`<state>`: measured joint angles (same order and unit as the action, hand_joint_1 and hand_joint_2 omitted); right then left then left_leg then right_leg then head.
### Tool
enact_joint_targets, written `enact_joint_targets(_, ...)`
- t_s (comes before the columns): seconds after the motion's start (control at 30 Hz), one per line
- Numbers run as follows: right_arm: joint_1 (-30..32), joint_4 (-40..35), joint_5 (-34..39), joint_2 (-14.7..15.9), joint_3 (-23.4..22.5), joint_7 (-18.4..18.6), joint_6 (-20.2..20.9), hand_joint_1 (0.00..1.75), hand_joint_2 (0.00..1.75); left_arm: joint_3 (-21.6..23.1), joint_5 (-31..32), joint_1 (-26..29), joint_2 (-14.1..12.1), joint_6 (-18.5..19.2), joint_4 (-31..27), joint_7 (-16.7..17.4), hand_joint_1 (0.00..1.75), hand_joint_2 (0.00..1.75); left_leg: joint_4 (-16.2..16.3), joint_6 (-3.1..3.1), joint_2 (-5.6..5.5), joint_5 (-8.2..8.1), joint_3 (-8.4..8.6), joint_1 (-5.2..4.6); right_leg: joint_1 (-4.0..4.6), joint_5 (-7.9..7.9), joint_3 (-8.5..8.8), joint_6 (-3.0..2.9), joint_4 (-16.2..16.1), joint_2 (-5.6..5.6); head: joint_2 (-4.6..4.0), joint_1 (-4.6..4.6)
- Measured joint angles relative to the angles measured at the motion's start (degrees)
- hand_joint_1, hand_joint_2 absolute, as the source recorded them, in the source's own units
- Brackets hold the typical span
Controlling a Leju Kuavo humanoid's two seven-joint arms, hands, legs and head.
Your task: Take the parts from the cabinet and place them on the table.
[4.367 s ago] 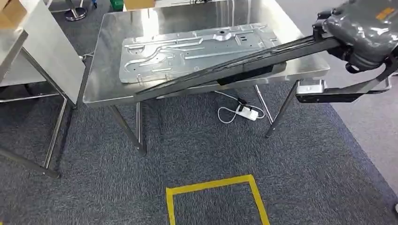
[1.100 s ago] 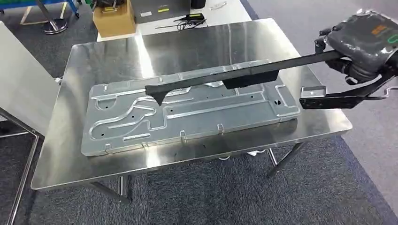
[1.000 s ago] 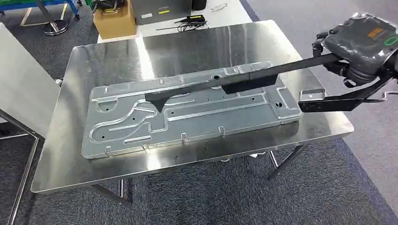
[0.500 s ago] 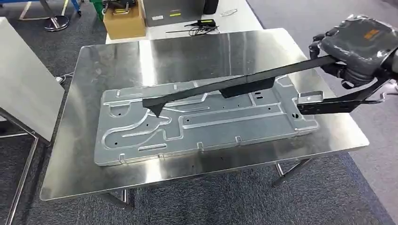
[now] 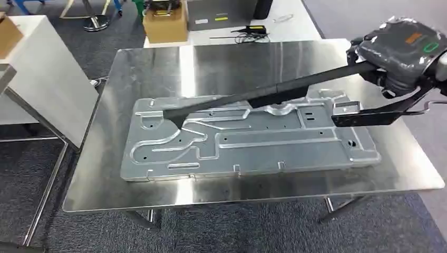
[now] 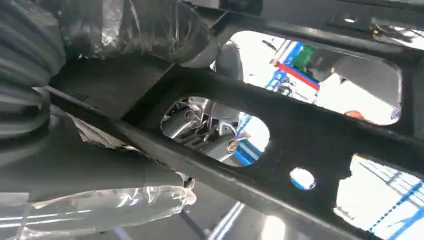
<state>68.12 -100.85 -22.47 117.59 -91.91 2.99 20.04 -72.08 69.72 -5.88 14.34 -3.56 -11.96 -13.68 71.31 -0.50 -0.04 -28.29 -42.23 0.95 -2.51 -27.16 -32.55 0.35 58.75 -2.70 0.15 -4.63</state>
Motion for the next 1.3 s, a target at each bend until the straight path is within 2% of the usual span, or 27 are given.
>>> enact_joint_targets(0.07,-0.01,-0.02,-0.02,0.02,0.0,-0.04,0.0,1.75,1.75,0.0,0.0,0.09,-0.02,-0.02,0.0,0.0,0.0,1.75,-10.36,-0.4,2.12,5.18,5.09,0.33,-0.3,-0.62,0.78,0.8,0.1,-0.93,-0.02,0.0)
enact_joint_targets(0.1,-0.06,-0.02,-0.04,0.24,-0.02,-0.04,-0.02,1.75,1.75,0.0,0.0,0.01,0.02,-0.02,0.02,0.0,0.0,1.75,-11.68,-0.43,4.0,3.77,6.12,-0.63,0.0,-0.83,0.87,1.17,0.05,-1.29,0.0,-0.07)
enact_joint_targets(0.13,-0.07,0.02,-0.07,0.17,-0.02,0.0,-0.02,1.75,1.75,0.02,0.0,-0.08,0.0,-0.02,0.0,0.0,0.0,1.75,-12.15,0.51,3.49,4.03,5.89,-0.59,0.34,-0.89,0.76,1.47,0.2,-1.53,0.0,0.11)
enact_joint_targets(0.23,-0.04,0.02,-0.15,0.44,-0.02,0.0,-0.02,1.75,1.75,0.02,0.0,-0.08,-0.04,-0.02,0.0,0.0,0.0,1.75,-12.18,1.73,2.01,3.97,5.63,-0.62,0.24,-0.91,1.56,2.26,-0.64,-3.1,0.0,0.04)
enact_joint_targets(0.27,-0.05,0.02,-0.18,0.39,-0.04,0.0,-0.02,1.75,1.75,0.02,0.0,-0.02,-0.09,-0.04,-0.04,0.0,0.0,1.75,-12.83,2.27,1.46,4.25,6.22,-0.29,-0.15,-1.68,1.57,2.68,-0.23,-2.36,0.0,0.09)
enact_joint_targets(0.3,-0.09,0.02,-0.22,0.39,-0.04,0.0,0.0,1.75,1.75,0.0,0.0,0.08,-0.09,-0.02,-0.04,0.0,0.0,1.75,-12.9,2.62,1.08,4.18,6.4,-0.42,-0.14,-3.12,0.84,2.41,1.8,-0.1,-0.02,0.11)
enact_joint_targets(0.33,-0.2,0.02,-0.24,0.39,-0.04,-0.02,0.02,1.75,1.75,0.0,0.0,0.04,-0.09,-0.04,-0.04,0.0,0.0,1.75,-12.89,3.03,0.67,4.13,6.38,-0.49,0.02,-5.24,-1.06,2.14,5.58,1.17,0.0,0.18)
enact_joint_targets(0.4,-0.14,0.02,-0.22,0.28,-0.02,-0.09,0.11,1.75,1.75,0.02,0.0,-0.11,-0.09,-0.02,-0.04,0.09,0.0,1.75,-12.89,3.48,-0.47,4.06,6.41,-0.89,0.53,-8.67,-5.76,1.84,14.47,2.25,0.0,0.17)
enact_joint_targets(0.43,-0.07,0.02,-0.22,0.28,0.0,-0.09,0.18,1.75,1.75,0.02,0.02,-0.16,-0.09,-0.02,-0.04,0.13,0.0,1.75,-12.82,3.69,-1.14,4.02,6.43,-1.12,0.69,-8.99,-7.45,1.69,17.14,2.38,0.0,0.15)
enact_joint_targets(0.47,0.01,0.02,-0.22,0.28,0.02,-0.09,0.22,1.75,1.75,0.02,0.02,-0.15,-0.09,-0.02,-0.04,0.15,0.0,1.75,-12.77,3.74,-2.02,4.01,6.55,-1.33,0.85,-7.75,-7.86,1.41,17.06,2.47,0.0,0.15)
enact_joint_targets(0.53,0.02,0.04,-0.22,0.06,0.02,-0.04,0.39,1.75,1.75,0.02,0.13,-0.06,-0.09,0.04,-0.04,0.18,0.0,1.75,-12.65,3.83,-3.61,3.88,6.85,-1.6,1.24,-2.49,-5.34,0.58,10.18,2.96,0.0,0.17)
enact_joint_targets(0.57,0.02,0.11,-0.35,-0.09,0.0,0.11,0.57,1.75,1.75,0.0,0.33,0.01,-0.09,0.04,-0.04,0.26,0.0,1.75,-12.56,3.81,-4.39,3.8,6.98,-1.69,1.35,0.44,-3.36,0.03,5.17,4.32,0.0,0.15)
enact_joint_targets(0.6,0.16,0.35,-0.79,-0.09,0.0,0.26,0.9,1.75,1.75,0.0,0.42,0.07,-0.02,0.04,-0.04,0.33,0.0,1.75,-12.51,3.79,-4.82,3.78,6.75,-1.58,1.35,0.68,-2.51,-0.51,2.66,7.2,0.0,0.15)
enact_joint_targets(0.63,0.43,0.81,-1.18,0.02,0.02,0.44,1.05,1.75,1.75,0.02,0.53,-0.17,0.09,0.04,-0.04,0.35,0.0,1.75,-11.96,3.61,-5.42,3.79,6.2,-1.93,1.23,0.67,-2.19,-0.41,1.34,7.96,0.0,0.06)
enact_joint_targets(0.67,1.14,1.98,-1.72,0.28,-0.02,0.66,1.03,1.75,1.75,0.02,0.7,-0.19,0.06,0.04,-0.04,0.42,0.0,1.75,-12.06,3.29,-5.98,4.0,5.72,-1.46,1.55,0.47,-1.92,-0.13,1.25,7.08,0.0,0.17)
enact_joint_targets(0.73,2.88,4.41,-2.92,1.33,-0.02,1.64,0.88,1.75,1.75,0.02,0.81,-0.07,0.05,0.17,-0.04,0.31,0.0,1.75,-12.32,2.68,-6.95,4.31,5.73,-1.12,1.88,0.56,-1.69,-0.3,0.79,6.22,0.0,0.2)
enact_joint_targets(0.77,4.01,5.52,-3.3,1.4,0.0,1.92,0.55,1.75,1.75,0.02,0.77,-0.12,-0.2,0.31,-0.07,0.26,0.0,1.75,-12.21,2.43,-6.61,4.06,5.69,-1.54,0.99,1.01,-1.03,-0.57,-0.05,5.55,0.0,0.22)
enact_joint_targets(0.8,5.17,6.28,-3.45,1.86,0.0,1.95,0.0,1.75,1.75,0.02,0.59,-0.12,0.0,0.35,-0.04,0.2,0.0,1.75,-11.18,1.84,-3.53,3.23,5.52,-1.85,1.09,1.06,-0.36,-0.61,-0.6,5.03,-0.02,-0.33)
enact_joint_targets(0.83,5.78,7.11,-3.54,1.79,0.0,1.95,-0.4,1.75,1.75,0.02,0.48,-0.1,0.0,0.37,-0.04,0.11,0.0,1.75,-8.47,1.37,-1.73,1.5,4.24,-1.63,1.04,1.06,-0.2,-0.74,-0.66,4.44,0.0,-0.46)
enact_joint_targets(0.9,6.28,8.33,-3.56,1.81,0.0,1.92,-0.59,1.75,1.75,0.02,0.33,-0.18,0.0,0.48,-0.04,0.07,0.0,1.75,0.52,0.81,-0.45,-2.32,-0.41,-0.85,1.03,0.94,-0.21,-0.83,-0.51,3.39,0.0,-0.46)
enact_joint_targets(0.97,6.8,9.23,-3.63,1.81,0.0,2.12,-0.22,1.75,1.75,0.0,0.04,-0.2,0.0,0.46,-0.04,0.04,0.0,1.75,3.94,0.39,-0.25,-2.19,-2.55,-0.33,0.86,0.75,-0.17,-0.72,-0.43,2.75,0.0,-0.46)
enact_joint_targets(1.0,7.15,10.01,-3.72,1.81,0.0,2.47,0.22,1.75,1.75,-0.02,0.0,-0.14,0.0,0.33,-0.04,0.07,0.0,1.75,1.84,0.24,-0.23,-0.34,-1.65,-0.15,0.74,0.59,-0.09,-0.61,-0.3,2.55,-0.02,-0.46)
enact_joint_targets(1.07,7.78,11.74,-4.13,1.84,0.0,2.95,0.92,1.75,1.75,-0.07,0.13,-0.06,0.0,-0.04,-0.04,0.04,0.0,1.75,-7.5,0.21,-0.15,4.81,3.0,-0.02,0.51,0.12,0.19,-0.11,0.01,2.15,0.0,-0.46)
enact_joint_targets(1.1,7.92,12.77,-4.75,1.86,0.0,3.21,1.36,1.75,1.75,-0.07,0.42,-0.05,0.0,-0.07,-0.04,-0.09,0.0,1.75,-11.11,0.38,-0.06,5.52,4.58,-0.02,0.5,-0.08,0.25,0.1,0.08,1.89,0.0,-0.48)
enact_joint_targets(1.13,8.01,13.82,-5.42,1.84,0.0,3.52,1.82,1.75,1.75,-0.04,0.48,-0.12,0.0,-0.07,-0.04,-0.31,0.0,1.75,-12.1,0.64,-0.06,4.6,5.56,-0.41,0.81,-0.26,-0.09,0.41,0.24,1.89,0.0,-0.5)
enact_joint_targets(1.27,9.83,18.28,-5.95,1.84,0.0,4.04,1.57,1.75,1.75,-0.04,0.98,-0.09,0.04,0.13,-0.04,-1.84,0.0,1.75,-13.05,2.26,-0.25,4.9,5.79,-0.41,0.66,0.02,0.54,1.83,-0.68,1.68,0.0,-0.44)
enact_joint_targets(1.3,10.48,19.47,-5.95,1.7,-0.02,4.04,1.44,1.75,1.75,-0.02,0.99,0.04,0.09,0.17,-0.04,-2.03,0.0,1.75,-13.71,2.6,-0.12,5.14,6.34,-0.28,0.47,-0.63,-0.26,1.46,1.55,1.74,0.0,-0.39)
